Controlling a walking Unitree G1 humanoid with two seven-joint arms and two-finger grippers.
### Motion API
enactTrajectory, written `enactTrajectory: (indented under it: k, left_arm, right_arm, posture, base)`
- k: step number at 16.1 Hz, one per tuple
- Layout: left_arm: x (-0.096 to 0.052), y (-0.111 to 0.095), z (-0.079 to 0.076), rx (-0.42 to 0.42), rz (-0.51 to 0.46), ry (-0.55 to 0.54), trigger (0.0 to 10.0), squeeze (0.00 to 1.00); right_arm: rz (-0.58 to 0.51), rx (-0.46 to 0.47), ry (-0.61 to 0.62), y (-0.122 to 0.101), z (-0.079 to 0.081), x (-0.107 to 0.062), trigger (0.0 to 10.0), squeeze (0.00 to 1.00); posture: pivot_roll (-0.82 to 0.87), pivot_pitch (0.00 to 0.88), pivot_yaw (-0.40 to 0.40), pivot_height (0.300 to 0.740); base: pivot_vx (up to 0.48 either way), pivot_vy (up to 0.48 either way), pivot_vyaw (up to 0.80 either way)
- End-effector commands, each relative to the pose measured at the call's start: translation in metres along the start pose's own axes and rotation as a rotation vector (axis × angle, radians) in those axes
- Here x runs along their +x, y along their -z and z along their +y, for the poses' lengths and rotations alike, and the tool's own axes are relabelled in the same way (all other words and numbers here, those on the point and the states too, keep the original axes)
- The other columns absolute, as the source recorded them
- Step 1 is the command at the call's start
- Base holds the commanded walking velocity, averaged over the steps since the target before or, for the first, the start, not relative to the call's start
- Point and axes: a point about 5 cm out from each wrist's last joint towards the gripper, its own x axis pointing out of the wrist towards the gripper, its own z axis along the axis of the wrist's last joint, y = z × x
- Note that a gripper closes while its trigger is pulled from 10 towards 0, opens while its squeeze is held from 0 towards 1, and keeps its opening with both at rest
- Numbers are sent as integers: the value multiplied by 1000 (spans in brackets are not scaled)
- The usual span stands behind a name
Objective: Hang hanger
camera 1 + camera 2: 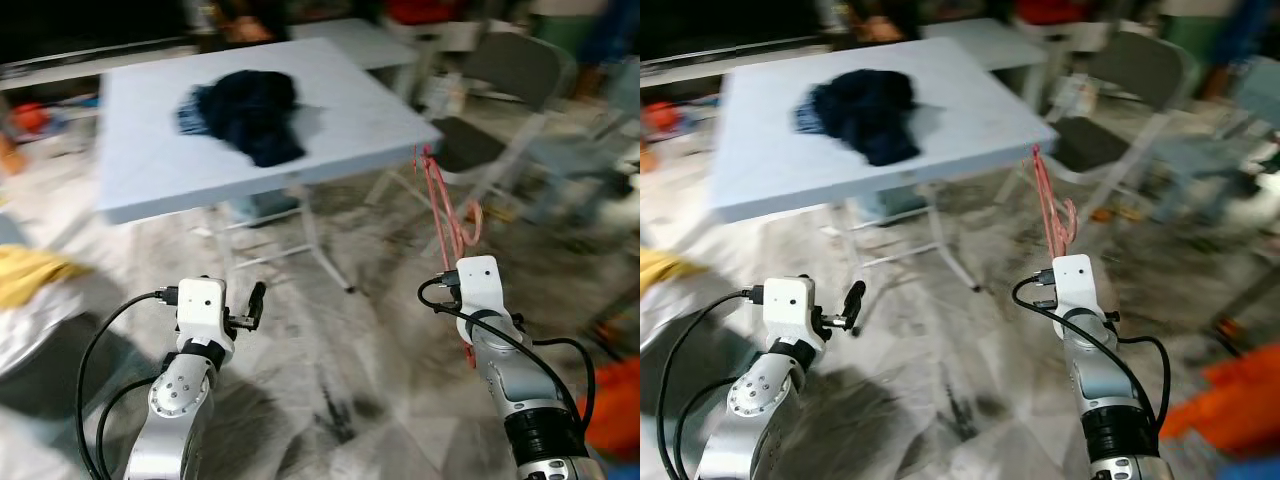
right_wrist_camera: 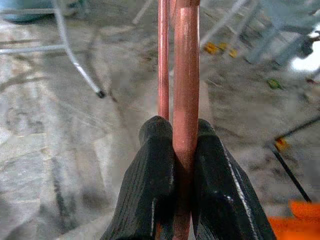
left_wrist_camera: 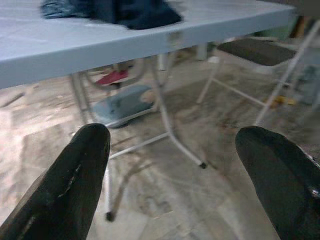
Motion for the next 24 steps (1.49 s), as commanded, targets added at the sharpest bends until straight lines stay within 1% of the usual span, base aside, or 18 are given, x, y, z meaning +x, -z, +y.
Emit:
enactTrajectory:
  k: [1,4,7,8,10,11,12,13,15,16,17,19,20,23,24]
  left_arm:
    - [1,3,2,-1,21,6,10000,0]
    - [2,2,1,-8,27,13,10000,0]
    - [4,1,2,-6,29,12,10000,0]
    - [4,1,2,-6,30,13,10000,0]
    - [5,1,0,-7,37,26,10000,0]
    - [5,0,0,-7,37,29,10000,0]
    - [5,0,-1,-8,37,32,10000,0]
    - [5,0,-1,-4,37,34,10000,0]
    - [6,-2,-1,6,12,42,10000,0]
    - [4,-3,-6,-5,1,83,10000,0]
    - [4,-3,-7,-1,11,90,10000,0]
    - [3,-3,-8,-23,3,98,10000,0]
    - [4,-2,-8,-16,4,97,10000,0]
    - [4,7,0,-2,34,87,10000,0]
    - [4,13,7,10,54,74,10000,0]
  right_arm:
    - [-19,12,12,-8,-3,0,10000,0]
    - [-17,21,6,-9,-1,1,10000,0]
    - [7,76,1,-10,-1,1,10000,0]
    - [21,70,-5,-9,1,2,10000,0]
    - [-8,53,-13,-13,5,1,10000,0]
    - [-4,111,-38,-15,8,0,10000,0]
    - [-36,117,-35,-18,8,0,10000,0]
    - [-62,101,-11,-20,7,0,10000,0]
    - [-62,83,2,-22,6,0,10000,0]
    - [-56,130,19,-21,2,0,10000,0]
    - [-56,145,28,-20,1,0,10000,0]
    - [-55,151,35,-19,1,0,10000,0]
    - [-45,168,38,-18,2,0,10000,0]
    - [10,164,46,-9,8,2,10000,0]
    - [31,163,34,-4,13,3,10000,0]
  posture:
    - [-72,0,23,740]
    - [-70,0,21,740]
    - [-71,0,21,740]
    - [-71,0,21,740]
    - [-72,0,20,740]
    - [-71,0,20,740]
    - [-71,0,21,740]
    - [-71,0,21,740]
    - [-72,0,22,740]
    - [-71,0,22,740]
    - [-71,0,22,740]
    - [-69,0,27,740]
    - [-68,0,31,740]
    - [-56,0,39,740]
    - [-52,0,40,740]
  base:
    - [0,289,-800]
    - [0,404,-800]
    - [0,461,0]
    - [0,465,0]
    - [0,465,0]
    - [0,465,0]
    - [0,469,0]
    - [0,465,0]
    - [0,0,0]
    - [0,0,0]
    - [0,0,0]
    - [0,0,0]
    - [0,0,0]
    - [0,0,0]
    - [0,0,0]
